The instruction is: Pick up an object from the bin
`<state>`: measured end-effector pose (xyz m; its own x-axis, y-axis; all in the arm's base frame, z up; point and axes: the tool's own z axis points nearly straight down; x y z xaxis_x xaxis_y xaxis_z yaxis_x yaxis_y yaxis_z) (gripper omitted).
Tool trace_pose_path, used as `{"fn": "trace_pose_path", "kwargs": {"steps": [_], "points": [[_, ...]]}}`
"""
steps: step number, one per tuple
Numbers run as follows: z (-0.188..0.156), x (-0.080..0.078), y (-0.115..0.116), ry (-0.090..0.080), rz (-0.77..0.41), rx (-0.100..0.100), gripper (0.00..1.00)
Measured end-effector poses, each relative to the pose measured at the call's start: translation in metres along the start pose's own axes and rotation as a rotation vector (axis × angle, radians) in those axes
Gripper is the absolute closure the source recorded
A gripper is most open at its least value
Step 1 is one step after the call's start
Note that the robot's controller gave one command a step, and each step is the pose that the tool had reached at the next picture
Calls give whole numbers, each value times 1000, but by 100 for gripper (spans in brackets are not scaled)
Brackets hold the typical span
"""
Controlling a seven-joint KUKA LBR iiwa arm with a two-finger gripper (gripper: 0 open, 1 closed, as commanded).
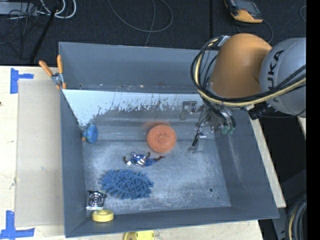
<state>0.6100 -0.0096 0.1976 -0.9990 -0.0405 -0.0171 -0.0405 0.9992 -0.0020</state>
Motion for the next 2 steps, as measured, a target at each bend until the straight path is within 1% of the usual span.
{"fn": "trace_pose_path", "kwargs": {"steps": [1,2], "points": [[66,19,28,14,-83,-3,0],[96,17,45,19,-286,-5,0]]}}
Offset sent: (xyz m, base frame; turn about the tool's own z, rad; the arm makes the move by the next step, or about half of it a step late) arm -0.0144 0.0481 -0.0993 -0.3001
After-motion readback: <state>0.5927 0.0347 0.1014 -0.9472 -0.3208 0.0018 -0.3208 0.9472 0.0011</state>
